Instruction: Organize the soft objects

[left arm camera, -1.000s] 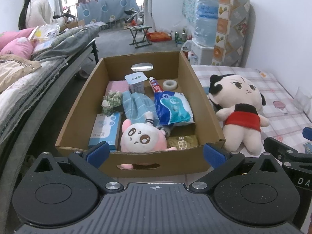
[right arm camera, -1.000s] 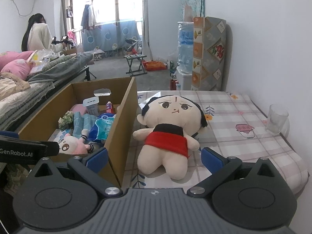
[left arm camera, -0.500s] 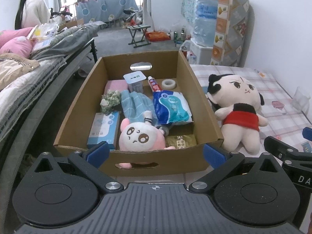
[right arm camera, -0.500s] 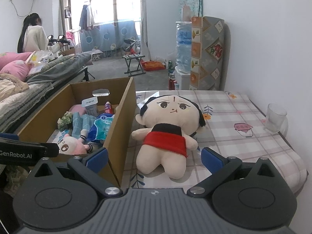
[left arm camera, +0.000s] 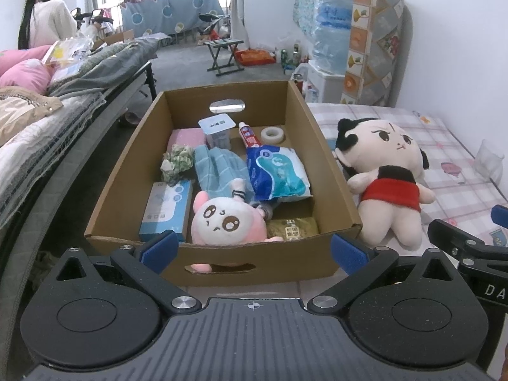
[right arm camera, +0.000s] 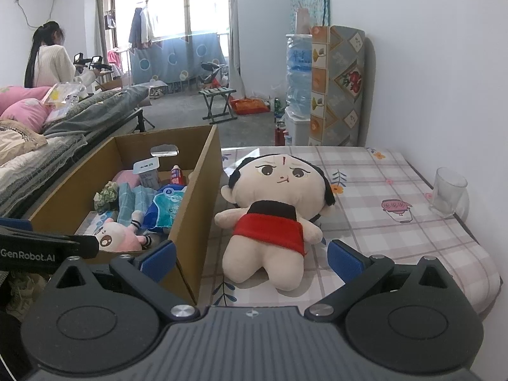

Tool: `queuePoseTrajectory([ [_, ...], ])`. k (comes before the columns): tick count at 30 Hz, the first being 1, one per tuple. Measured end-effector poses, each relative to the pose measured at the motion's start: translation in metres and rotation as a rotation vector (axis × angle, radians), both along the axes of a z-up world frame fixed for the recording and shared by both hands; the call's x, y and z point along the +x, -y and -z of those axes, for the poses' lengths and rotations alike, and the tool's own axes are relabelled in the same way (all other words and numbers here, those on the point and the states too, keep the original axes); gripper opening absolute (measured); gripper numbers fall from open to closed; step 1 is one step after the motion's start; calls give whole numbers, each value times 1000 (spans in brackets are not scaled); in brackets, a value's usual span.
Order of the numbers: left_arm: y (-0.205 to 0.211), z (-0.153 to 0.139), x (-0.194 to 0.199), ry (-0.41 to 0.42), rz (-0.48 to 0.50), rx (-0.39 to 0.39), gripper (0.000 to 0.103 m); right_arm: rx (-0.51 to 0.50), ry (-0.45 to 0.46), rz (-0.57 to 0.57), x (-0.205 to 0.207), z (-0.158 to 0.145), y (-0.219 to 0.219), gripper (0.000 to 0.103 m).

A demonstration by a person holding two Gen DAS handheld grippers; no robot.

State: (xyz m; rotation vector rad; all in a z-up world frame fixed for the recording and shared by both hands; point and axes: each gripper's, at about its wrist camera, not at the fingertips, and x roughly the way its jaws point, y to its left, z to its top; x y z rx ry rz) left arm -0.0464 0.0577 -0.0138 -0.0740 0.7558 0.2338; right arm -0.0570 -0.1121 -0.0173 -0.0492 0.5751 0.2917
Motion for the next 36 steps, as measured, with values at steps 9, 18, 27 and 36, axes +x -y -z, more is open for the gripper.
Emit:
queuePoseTrajectory([
  [9,0,1,0,-6,1,-4,103,2,-8,-2,1,0,-2,64],
  [18,-2,3,2,-14,1,-9,103,1,-7,-2,1,0,-2,64],
  [27,-2,5,3,-28,1,-15,103,-3,-11,-4,3,2,-5,64],
  [36,-5,7,4,-39,-2,-25,103,-6,-20,-10,6,3,-6,64],
])
